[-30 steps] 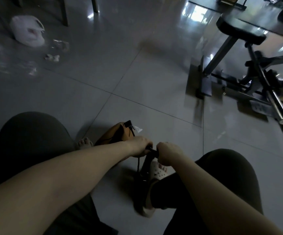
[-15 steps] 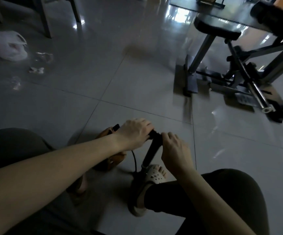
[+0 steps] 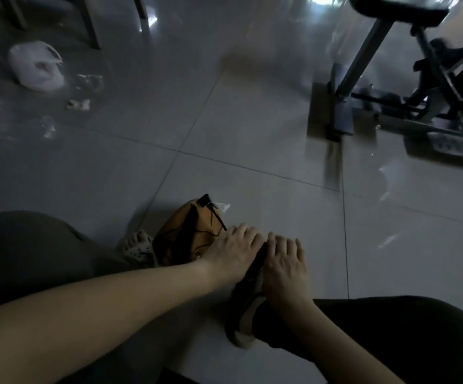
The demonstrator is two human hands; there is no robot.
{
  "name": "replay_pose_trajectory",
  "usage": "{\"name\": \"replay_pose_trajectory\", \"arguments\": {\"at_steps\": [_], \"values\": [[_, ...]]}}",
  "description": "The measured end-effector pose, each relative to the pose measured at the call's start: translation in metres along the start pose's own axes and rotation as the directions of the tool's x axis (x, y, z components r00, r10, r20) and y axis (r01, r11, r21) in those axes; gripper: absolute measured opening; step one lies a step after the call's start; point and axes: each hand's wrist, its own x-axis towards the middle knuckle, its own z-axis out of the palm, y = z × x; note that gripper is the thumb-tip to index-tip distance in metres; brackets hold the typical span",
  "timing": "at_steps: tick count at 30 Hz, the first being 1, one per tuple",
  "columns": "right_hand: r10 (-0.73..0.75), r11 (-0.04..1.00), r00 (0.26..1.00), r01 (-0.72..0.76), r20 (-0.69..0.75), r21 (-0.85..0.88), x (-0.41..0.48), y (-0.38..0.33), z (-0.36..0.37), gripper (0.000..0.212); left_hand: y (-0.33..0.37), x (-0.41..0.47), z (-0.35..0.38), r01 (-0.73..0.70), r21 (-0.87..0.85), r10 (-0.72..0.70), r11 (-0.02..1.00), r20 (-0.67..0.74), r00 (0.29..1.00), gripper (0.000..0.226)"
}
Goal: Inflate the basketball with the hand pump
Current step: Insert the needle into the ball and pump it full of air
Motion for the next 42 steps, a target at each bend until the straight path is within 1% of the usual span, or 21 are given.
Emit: {"name": "replay_pose_trajectory", "arguments": {"at_steps": [2, 4, 6, 7, 9, 12, 13, 14, 16, 17, 19, 20, 22, 24, 26, 30, 34, 36, 38, 41, 42], "values": [[-0.003, 1.000, 0.994, 0.004, 0.107, -0.009, -0.001, -0.004, 0.018, 0.075, 0.004, -0.010, 0.019, 0.007, 0.030, -0.009, 1.000, 0.056, 0.998, 0.049], [-0.017, 1.000, 0.989, 0.019, 0.146, -0.008, 0.000, -0.005, 0.034, 0.072, 0.010, -0.018, 0.034, 0.031, 0.049, -0.037, 0.998, 0.120, 0.992, 0.065], [-0.014, 1.000, 0.983, 0.014, 0.184, 0.002, 0.003, -0.006, 0.041, 0.064, 0.012, -0.018, 0.044, 0.076, 0.033, -0.080, 0.997, 0.157, 0.984, 0.070], [-0.013, 1.000, 0.983, 0.012, 0.181, 0.007, 0.005, -0.005, 0.043, 0.057, 0.011, -0.016, 0.046, 0.089, 0.031, -0.093, 0.996, 0.176, 0.980, 0.069], [-0.032, 0.998, 0.982, 0.023, 0.187, 0.051, 0.005, -0.004, 0.035, 0.038, 0.009, -0.013, 0.041, 0.084, 0.037, -0.090, 0.996, 0.238, 0.967, 0.057], [-0.113, 0.989, 0.958, 0.082, 0.264, 0.126, 0.000, -0.004, 0.015, 0.031, 0.005, -0.015, 0.023, 0.058, -0.062, -0.034, 0.996, 0.335, 0.942, 0.041], [-0.131, 0.987, 0.965, 0.107, 0.227, 0.117, -0.002, -0.003, 0.007, 0.029, 0.002, -0.014, 0.012, 0.053, -0.086, -0.022, 0.995, 0.325, 0.945, 0.039], [-0.131, 0.985, 0.978, 0.111, 0.159, 0.130, -0.002, 0.001, -0.003, 0.029, -0.002, -0.008, -0.001, 0.045, -0.097, -0.016, 0.994, 0.277, 0.961, 0.036], [-0.115, 0.979, 0.992, 0.122, -0.051, 0.160, 0.006, 0.009, -0.035, 0.039, -0.009, 0.010, -0.034, 0.012, -0.082, -0.006, 0.997, 0.070, 0.998, 0.036], [-0.103, 0.981, 0.983, 0.127, -0.155, 0.150, 0.012, 0.014, -0.052, 0.043, -0.010, 0.018, -0.053, 0.000, -0.072, -0.003, 0.997, -0.039, 0.999, 0.038], [-0.098, 0.985, 0.949, 0.135, -0.301, 0.105, 0.019, 0.019, -0.094, 0.041, -0.010, 0.031, -0.085, -0.023, -0.061, 0.008, 0.998, -0.230, 0.973, 0.038], [-0.087, 0.988, 0.935, 0.124, -0.343, 0.089, 0.020, 0.019, -0.107, 0.040, -0.008, 0.033, -0.097, -0.027, -0.058, 0.009, 0.998, -0.286, 0.958, 0.038], [-0.072, 0.993, 0.932, 0.100, -0.355, 0.061, 0.017, 0.015, -0.117, 0.039, -0.002, 0.031, -0.108, -0.020, -0.048, 0.002, 0.999, -0.335, 0.942, 0.037], [-0.065, 0.995, 0.938, 0.086, -0.341, 0.049, 0.006, 0.009, -0.101, 0.038, 0.004, 0.022, -0.093, -0.013, -0.021, 0.005, 1.000, -0.338, 0.941, 0.035], [-0.060, 0.995, 0.946, 0.082, -0.319, 0.057, -0.003, 0.005, -0.073, 0.034, 0.011, 0.011, -0.065, 0.004, -0.001, -0.004, 1.000, -0.294, 0.956, 0.031], [-0.049, 0.994, 0.970, 0.070, -0.240, 0.080, -0.005, -0.002, -0.022, 0.024, 0.014, -0.001, -0.009, 0.035, 0.002, -0.034, 0.999, -0.200, 0.979, 0.015], [-0.011, 0.996, 0.998, 0.017, -0.068, 0.091, -0.003, -0.001, 0.018, 0.008, 0.017, -0.002, 0.025, 0.056, 0.006, -0.055, 0.998, -0.098, 0.994, 0.016], [-0.001, 0.996, 1.000, -0.001, 0.024, 0.090, -0.005, 0.000, 0.035, 0.008, 0.020, -0.006, 0.040, 0.068, 0.010, -0.067, 0.998, -0.055, 0.996, 0.018], [-0.008, 0.995, 0.998, 0.001, 0.068, 0.100, -0.002, 0.000, 0.046, 0.008, 0.020, -0.005, 0.050, 0.081, 0.005, -0.081, 0.997, -0.011, 0.997, 0.023], [-0.009, 0.990, 0.998, 0.000, 0.066, 0.144, 0.006, 0.002, 0.053, 0.010, 0.016, -0.003, 0.053, 0.077, 0.018, -0.078, 0.997, 0.042, 0.996, 0.026], [-0.016, 0.988, 0.993, -0.001, 0.113, 0.152, 0.006, 0.002, 0.052, 0.012, 0.016, -0.002, 0.052, 0.074, 0.016, -0.075, 0.997, 0.062, 0.995, 0.026]]}}
